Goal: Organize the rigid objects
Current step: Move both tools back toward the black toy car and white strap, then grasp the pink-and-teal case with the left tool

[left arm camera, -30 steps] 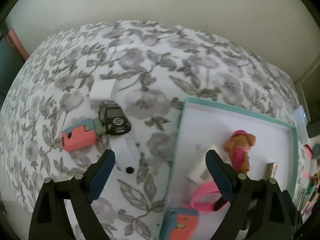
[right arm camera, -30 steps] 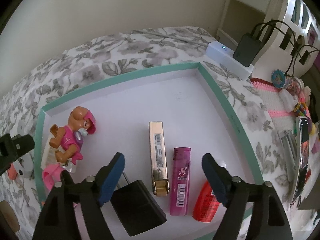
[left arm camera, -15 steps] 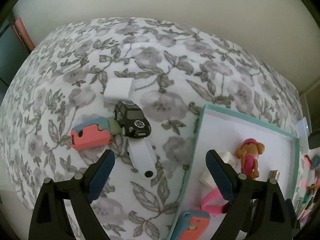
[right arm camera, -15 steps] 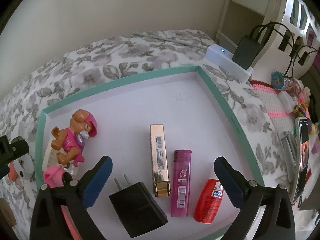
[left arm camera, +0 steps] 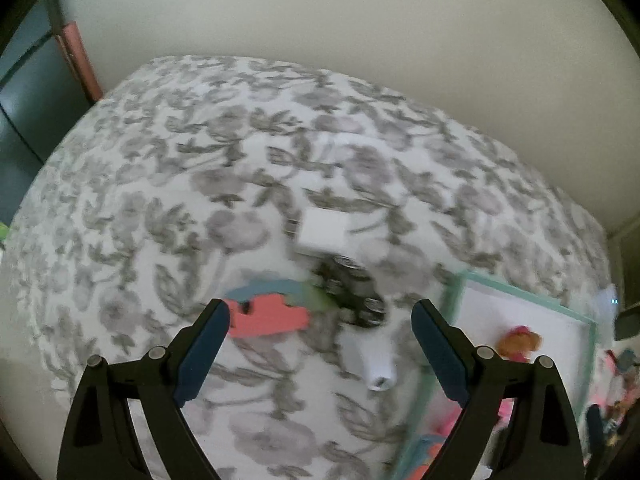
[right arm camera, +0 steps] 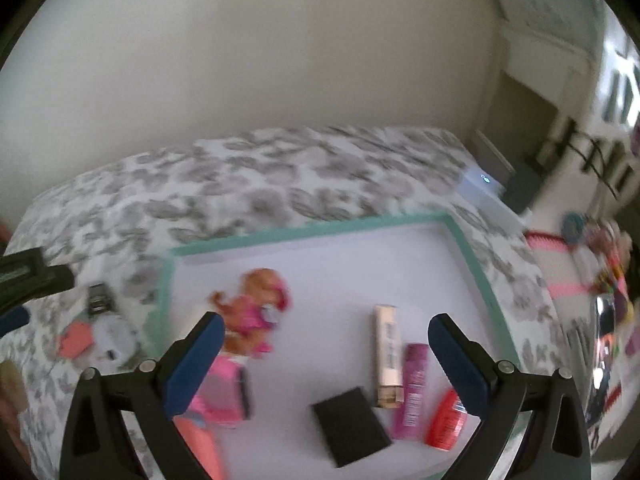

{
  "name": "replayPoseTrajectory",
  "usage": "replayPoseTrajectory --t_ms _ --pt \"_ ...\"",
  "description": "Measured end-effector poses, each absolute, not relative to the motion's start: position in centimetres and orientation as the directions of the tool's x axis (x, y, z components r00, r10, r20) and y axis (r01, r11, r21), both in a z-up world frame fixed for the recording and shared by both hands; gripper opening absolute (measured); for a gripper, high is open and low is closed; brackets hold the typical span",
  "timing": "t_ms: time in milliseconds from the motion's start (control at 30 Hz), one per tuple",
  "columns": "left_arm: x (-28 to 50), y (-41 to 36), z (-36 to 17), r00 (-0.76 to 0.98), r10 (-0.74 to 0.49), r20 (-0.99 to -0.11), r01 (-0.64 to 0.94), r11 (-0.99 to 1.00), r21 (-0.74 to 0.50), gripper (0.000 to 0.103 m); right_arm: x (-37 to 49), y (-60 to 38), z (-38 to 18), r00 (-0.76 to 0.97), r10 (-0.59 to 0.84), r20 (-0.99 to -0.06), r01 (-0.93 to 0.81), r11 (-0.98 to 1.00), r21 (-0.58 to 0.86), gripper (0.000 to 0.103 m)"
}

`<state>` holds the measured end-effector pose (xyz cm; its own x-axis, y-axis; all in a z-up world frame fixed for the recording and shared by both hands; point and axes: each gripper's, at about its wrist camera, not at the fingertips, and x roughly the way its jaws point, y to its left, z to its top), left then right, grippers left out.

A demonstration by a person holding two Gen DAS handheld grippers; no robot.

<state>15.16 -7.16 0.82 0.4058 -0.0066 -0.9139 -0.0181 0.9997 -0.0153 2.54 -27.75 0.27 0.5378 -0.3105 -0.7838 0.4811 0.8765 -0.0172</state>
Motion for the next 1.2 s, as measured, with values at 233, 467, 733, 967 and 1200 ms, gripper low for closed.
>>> replayPoseTrajectory --t_ms 233,467,733,967,1200 --pt "16.3 -2.6 -0.4 0.392 0.092 -0.915 -0.102 0.993 0.057 0.093 4.6 -23.0 0.3 0.593 -0.192 -0.782 0.311 0.95 0.003 0.103" --pt "17.1 -0.5 -0.9 0.373 0.065 -0.926 -0.129 0.991 0.018 0.093 6.1 -20.5 -0.6 0.592 -0.093 -0.801 0.25 0.966 0.072 0.1" --pt "17.8 -0.3 -3.2 0.313 0.03 -0.949 -0.14 0.99 -0.015 0.093 7.5 -18.9 -1.2 0.586 -0.003 -0.81 0.21 0.967 0.148 0.083" --pt "18.3 -0.9 -5.6 0.25 -0.01 -0.968 -0.123 0.992 -0.041 0.093 8.8 -17.3 -2.1 0.564 0.067 -0.823 0.148 0.972 0.181 0.065" --pt "18.8 -1.5 -6.5 0.232 -0.029 -0.972 -0.096 0.994 -0.053 0.093 9.7 -16.7 -3.1 0.537 0.105 -0.837 0.12 0.973 0.199 0.053"
